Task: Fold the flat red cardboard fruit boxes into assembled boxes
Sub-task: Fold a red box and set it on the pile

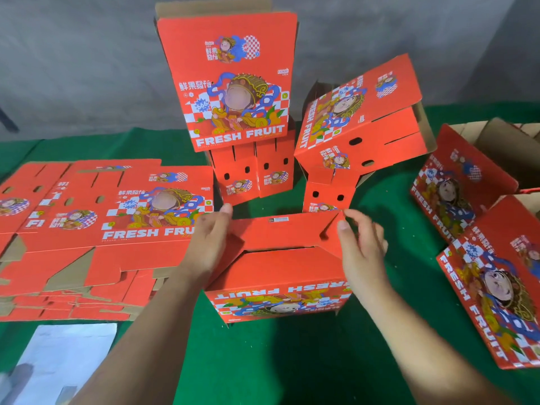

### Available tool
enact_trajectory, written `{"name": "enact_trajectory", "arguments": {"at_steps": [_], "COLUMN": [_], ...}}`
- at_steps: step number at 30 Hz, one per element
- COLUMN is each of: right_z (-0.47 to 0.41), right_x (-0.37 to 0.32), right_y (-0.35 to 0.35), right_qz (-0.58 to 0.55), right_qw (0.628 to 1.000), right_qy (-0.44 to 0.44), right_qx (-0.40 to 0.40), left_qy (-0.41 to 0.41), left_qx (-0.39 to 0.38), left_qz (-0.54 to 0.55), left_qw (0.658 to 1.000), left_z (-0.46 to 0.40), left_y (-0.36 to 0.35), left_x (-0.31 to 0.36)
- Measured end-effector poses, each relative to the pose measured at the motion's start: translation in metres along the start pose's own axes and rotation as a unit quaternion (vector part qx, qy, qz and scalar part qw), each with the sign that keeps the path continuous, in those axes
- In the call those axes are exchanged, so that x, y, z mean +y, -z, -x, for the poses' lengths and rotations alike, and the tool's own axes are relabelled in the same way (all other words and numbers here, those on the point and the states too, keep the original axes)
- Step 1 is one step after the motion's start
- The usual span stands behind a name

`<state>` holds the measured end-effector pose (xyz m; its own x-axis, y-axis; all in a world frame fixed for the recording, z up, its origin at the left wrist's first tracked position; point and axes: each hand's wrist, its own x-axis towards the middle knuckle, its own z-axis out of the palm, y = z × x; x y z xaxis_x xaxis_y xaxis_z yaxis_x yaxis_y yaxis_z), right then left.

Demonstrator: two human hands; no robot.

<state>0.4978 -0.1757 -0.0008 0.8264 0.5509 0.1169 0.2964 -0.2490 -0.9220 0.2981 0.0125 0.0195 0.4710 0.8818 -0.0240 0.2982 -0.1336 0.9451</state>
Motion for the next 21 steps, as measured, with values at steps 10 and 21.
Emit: {"name": "enact_trajectory", "arguments": {"at_steps": [10, 21], "right_z": [-0.023, -0.018], "right_x": [-0.005, -0.029], "right_y": [-0.01, 0.014], "right_qz": [0.34, 0.051], "right_qw": [0.923, 0.99], "right_qy": [-0.039, -0.111], "right_qx": [-0.177, -0.074], "left_qy": [0.11, 0.093], "left_qx": [-0.016, 0.125], "left_qz": [-0.266, 0.119], "left_qw": [0.957, 0.981], "left_z": [0.007, 0.022], "left_y": [-0.008, 0.005], "left_x": [-0.01, 0.013]}}
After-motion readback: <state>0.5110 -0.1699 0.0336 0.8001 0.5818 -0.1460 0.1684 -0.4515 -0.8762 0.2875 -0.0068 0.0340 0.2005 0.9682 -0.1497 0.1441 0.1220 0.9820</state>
